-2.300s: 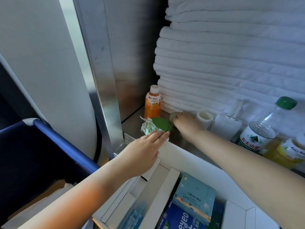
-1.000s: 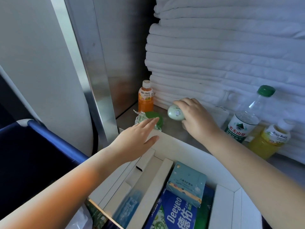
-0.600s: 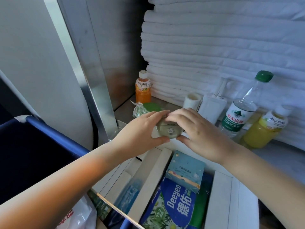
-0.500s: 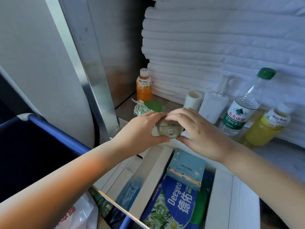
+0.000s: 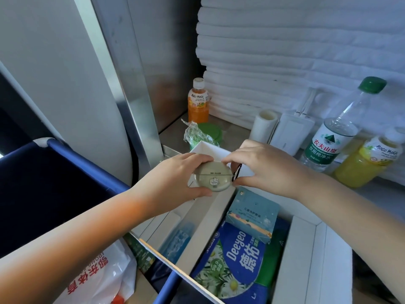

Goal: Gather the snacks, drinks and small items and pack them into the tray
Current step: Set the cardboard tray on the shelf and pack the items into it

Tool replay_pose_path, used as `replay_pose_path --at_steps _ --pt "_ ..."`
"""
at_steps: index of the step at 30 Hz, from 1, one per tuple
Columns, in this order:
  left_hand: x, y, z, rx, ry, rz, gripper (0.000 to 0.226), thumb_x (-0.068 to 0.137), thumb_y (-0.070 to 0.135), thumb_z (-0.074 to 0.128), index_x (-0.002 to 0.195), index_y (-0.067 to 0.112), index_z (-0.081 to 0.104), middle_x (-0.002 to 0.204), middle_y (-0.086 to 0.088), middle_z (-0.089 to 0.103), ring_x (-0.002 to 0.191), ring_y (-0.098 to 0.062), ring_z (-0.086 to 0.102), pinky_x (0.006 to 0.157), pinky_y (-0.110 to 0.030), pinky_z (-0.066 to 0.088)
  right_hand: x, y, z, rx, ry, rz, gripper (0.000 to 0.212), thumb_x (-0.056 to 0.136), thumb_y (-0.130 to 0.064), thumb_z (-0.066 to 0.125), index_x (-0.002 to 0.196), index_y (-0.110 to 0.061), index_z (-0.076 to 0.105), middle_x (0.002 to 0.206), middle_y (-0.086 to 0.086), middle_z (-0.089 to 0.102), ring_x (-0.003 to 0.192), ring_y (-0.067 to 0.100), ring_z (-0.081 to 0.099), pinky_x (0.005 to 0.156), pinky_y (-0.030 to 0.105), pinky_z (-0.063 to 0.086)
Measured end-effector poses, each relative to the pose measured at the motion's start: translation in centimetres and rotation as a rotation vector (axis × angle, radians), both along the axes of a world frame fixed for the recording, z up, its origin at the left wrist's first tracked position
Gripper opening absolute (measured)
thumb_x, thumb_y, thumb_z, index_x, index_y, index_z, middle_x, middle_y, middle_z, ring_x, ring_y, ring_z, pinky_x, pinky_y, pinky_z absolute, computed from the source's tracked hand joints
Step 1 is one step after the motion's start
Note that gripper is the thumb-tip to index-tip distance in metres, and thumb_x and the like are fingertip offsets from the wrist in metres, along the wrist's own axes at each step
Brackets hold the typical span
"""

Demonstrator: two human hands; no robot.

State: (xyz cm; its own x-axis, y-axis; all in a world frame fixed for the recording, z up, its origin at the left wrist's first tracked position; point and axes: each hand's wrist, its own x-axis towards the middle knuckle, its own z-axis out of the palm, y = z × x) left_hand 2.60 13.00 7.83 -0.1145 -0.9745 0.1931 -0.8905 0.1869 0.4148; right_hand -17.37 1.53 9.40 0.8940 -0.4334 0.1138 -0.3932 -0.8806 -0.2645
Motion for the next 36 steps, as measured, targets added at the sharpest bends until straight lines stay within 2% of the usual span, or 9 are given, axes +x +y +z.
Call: replay_pose_path --at_steps 6,9,12,17,20,22,24,28,36 --pt "0.4 0.5 -0.3 0.071 -0.037 -0.045 0.062 0.076 0.046 0.072 0.130 0.037 0.043 0.106 0.030 0.042 0.096 0.003 0.047 0.082 -0.017 0.044 0.4 -0.6 0.6 0.262 0.178 0.008 0.014 0.082 -0.025 0.072 0.092 -0.034 0.072 0.075 -0.026 0.065 0.075 -0.015 0.055 0.062 0.007 0.039" --pt "0.8 0.5 -0.4 0.093 -0.034 -0.074 0.059 0.075 0.042 0.074 0.127 0.039 0.045 0.105 0.031 0.041 0.095 0.008 0.044 0.076 -0.003 0.037 0.6 -0.6 0.8 0.324 0.225 0.000 0.012 0.081 -0.023 0.073 0.091 -0.030 0.075 0.076 -0.028 0.068 0.072 -0.013 0.060 0.064 0.009 0.045" --pt "1.0 0.3 -0.4 0.105 -0.028 -0.076 0.059 0.074 0.043 0.074 0.125 0.039 0.046 0.104 0.031 0.044 0.095 0.008 0.044 0.074 -0.001 0.037 0.6 -0.5 0.8 0.349 0.228 -0.031 0.011 0.080 -0.024 0.073 0.090 -0.029 0.075 0.074 -0.028 0.068 0.072 -0.012 0.061 0.065 0.012 0.048" --pt "0.3 0.7 -1.0 0.061 -0.204 -0.051 0.064 0.070 0.067 0.063 0.120 0.032 0.046 0.105 0.019 0.051 0.090 0.002 0.038 0.077 -0.014 0.033 0.7 0.2 -0.1 0.092 0.242 -0.078 0.009 0.083 -0.028 0.068 0.092 -0.029 0.073 0.079 -0.017 0.067 0.073 -0.003 0.060 0.058 0.011 0.037" --pt "-0.7 0.9 -1.9 0.041 -0.430 -0.066 0.070 0.073 0.072 0.056 0.122 0.026 0.036 0.106 0.012 0.054 0.092 -0.007 0.044 0.082 -0.019 0.034 1.2 0.9 -1.7 -0.132 0.299 -0.019 0.012 0.090 -0.024 0.057 0.095 -0.019 0.067 0.091 -0.003 0.067 0.086 0.017 0.061 0.069 0.029 0.047" --pt "-1.2 0.8 -2.5 0.091 -0.533 -0.080 0.073 0.076 0.071 0.053 0.124 0.020 0.031 0.108 0.007 0.056 0.096 -0.013 0.051 0.088 -0.025 0.038 1.7 1.0 -2.5 -0.224 0.336 0.041 0.007 0.091 -0.014 0.053 0.091 -0.014 0.060 0.088 0.000 0.061 0.082 0.022 0.059 0.066 0.036 0.048" --pt "-1.5 0.5 -2.7 0.172 -0.597 -0.083 0.073 0.079 0.071 0.050 0.122 0.015 0.031 0.106 0.002 0.058 0.093 -0.019 0.056 0.087 -0.033 0.046 2.3 0.9 -2.9 -0.261 0.375 0.083 0.011 0.085 -0.002 0.051 0.083 -0.012 0.051 0.080 -0.001 0.050 0.076 0.022 0.055 0.057 0.034 0.039" --pt "-1.9 0.0 -3.0 0.310 -0.688 -0.091 0.075 0.086 0.064 0.047 0.130 0.008 0.025 0.107 -0.007 0.056 0.092 -0.025 0.058 0.079 -0.039 0.051 4.0 0.7 -3.9 -0.283 0.419 0.134 0.026 0.074 0.010 0.049 0.082 -0.014 0.046 0.078 0.000 0.041 0.079 0.025 0.055 0.058 0.035 0.037" --pt "-2.7 -0.2 -4.0 0.343 -0.966 -0.090 0.075 0.097 0.053 0.034 0.141 -0.003 0.008 0.122 -0.018 0.046 0.102 -0.030 0.053 0.067 -0.035 0.039 5.2 -0.2 -5.1 -0.284 0.364 0.154 0.025 0.075 0.009 0.045 0.077 -0.015 0.040 0.065 -0.007 0.023 0.065 0.020 0.039 0.050 0.027 0.018"
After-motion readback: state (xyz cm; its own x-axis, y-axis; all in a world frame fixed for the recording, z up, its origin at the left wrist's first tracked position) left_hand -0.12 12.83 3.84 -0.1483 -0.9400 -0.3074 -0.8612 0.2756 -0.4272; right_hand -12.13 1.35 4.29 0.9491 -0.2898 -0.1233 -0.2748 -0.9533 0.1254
